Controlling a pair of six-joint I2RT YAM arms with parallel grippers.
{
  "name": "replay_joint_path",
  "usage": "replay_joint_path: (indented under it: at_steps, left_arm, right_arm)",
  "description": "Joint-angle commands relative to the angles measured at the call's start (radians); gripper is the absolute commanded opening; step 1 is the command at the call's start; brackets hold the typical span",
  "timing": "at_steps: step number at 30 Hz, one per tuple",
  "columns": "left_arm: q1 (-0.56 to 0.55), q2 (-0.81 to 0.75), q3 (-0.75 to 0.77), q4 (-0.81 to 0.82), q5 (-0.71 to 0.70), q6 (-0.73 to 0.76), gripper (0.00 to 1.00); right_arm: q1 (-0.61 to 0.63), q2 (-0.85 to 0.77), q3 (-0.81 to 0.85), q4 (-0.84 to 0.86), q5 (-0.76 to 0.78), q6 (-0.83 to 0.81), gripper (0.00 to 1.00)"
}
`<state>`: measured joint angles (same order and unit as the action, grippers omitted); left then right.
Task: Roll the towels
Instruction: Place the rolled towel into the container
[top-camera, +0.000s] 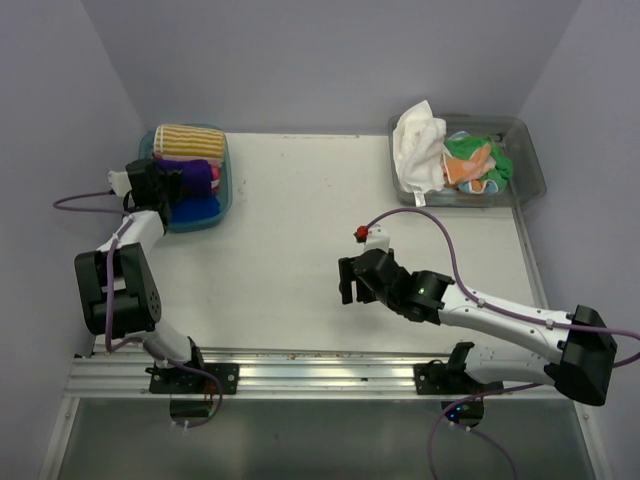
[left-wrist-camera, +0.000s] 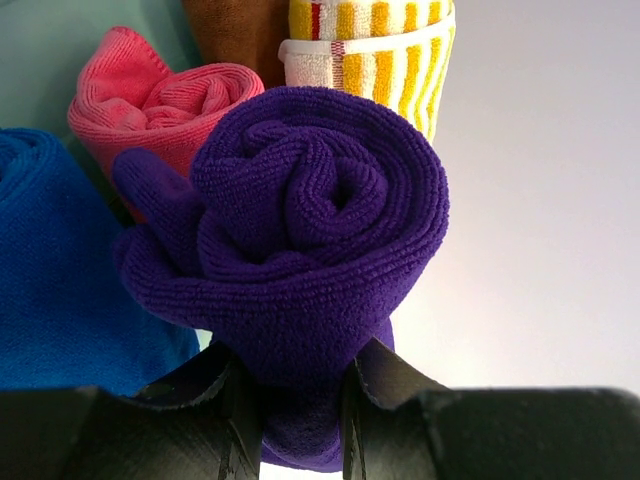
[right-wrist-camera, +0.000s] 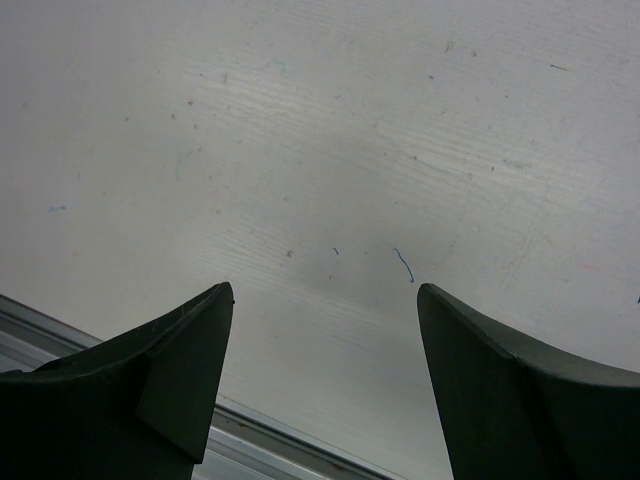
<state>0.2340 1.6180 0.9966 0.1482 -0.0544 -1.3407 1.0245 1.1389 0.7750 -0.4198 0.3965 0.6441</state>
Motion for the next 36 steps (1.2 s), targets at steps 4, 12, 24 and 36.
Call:
replay_joint_path:
  at_steps: [4, 12, 24, 36]
  left_arm:
    - [-0.001, 0.011, 0.008, 0.056, -0.019, 0.063, 0.23]
    - [-0.002, 0.005, 0.036, -0.147, -0.059, 0.089, 0.27]
    - [-0.004, 0.079, 0.214, -0.438, -0.051, 0.150, 0.83]
    - [-0.002, -0.041, 0.255, -0.503, -0.062, 0.204, 1.00]
  right_arm:
    - [-0.006, -0.005, 0.029, 0.004, -0.012, -0.008, 0.78]
    - [-0.004, -0.019, 0.023, 0.003, -0.008, -0.008, 0.78]
    - [-0.004, -0.044, 0.010, 0.003, -0.013, 0.000, 0.77]
    - [-0.004, -0.047, 0.003, 0.012, -0.022, 0.003, 0.77]
